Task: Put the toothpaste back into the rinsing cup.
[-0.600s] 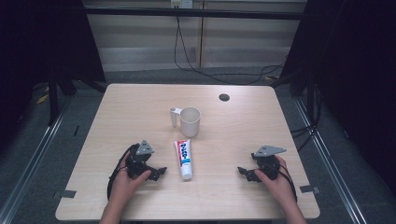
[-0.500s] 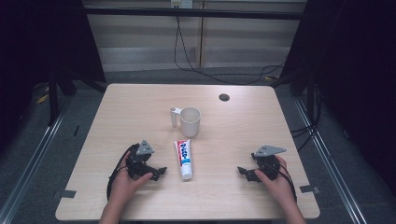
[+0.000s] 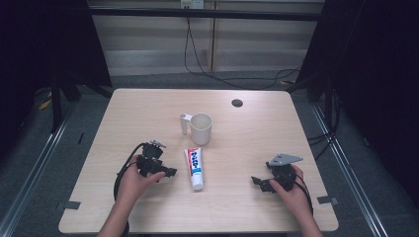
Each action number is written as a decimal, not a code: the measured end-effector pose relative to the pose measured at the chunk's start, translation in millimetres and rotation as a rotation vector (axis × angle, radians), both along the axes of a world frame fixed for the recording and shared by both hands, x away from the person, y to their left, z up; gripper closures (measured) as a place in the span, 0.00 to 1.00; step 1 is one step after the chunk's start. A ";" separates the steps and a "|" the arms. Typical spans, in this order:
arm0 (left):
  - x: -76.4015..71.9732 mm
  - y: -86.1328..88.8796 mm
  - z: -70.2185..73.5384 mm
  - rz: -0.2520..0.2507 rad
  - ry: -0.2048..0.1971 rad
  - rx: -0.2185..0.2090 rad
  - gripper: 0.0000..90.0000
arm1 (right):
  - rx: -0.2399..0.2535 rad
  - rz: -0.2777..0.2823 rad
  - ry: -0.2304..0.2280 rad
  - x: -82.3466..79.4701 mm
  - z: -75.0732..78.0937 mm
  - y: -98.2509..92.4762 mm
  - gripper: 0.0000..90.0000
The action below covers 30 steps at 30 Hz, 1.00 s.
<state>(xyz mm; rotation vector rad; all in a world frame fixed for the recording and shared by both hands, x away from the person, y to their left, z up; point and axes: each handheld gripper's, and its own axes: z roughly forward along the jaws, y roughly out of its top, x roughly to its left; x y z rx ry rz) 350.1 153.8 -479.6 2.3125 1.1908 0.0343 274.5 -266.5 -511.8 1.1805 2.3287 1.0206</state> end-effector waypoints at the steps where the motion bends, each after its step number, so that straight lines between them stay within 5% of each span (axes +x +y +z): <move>1: 2.1 -2.5 0.4 0.015 0.026 -0.007 0.32 | -0.001 0.000 -0.001 -0.1 0.0 0.1 0.18; 10: 17.8 -25.1 12.7 0.037 0.165 -0.015 0.33 | 0.000 -0.001 0.000 -0.2 0.0 0.0 0.18; 20: 32.0 -46.4 27.0 0.082 0.216 -0.021 0.33 | -0.001 -0.001 -0.001 -0.2 0.0 0.1 0.18; 30: 37.4 -63.8 25.7 0.130 0.269 -0.003 0.33 | 0.000 -0.002 -0.001 -0.2 0.0 0.1 0.18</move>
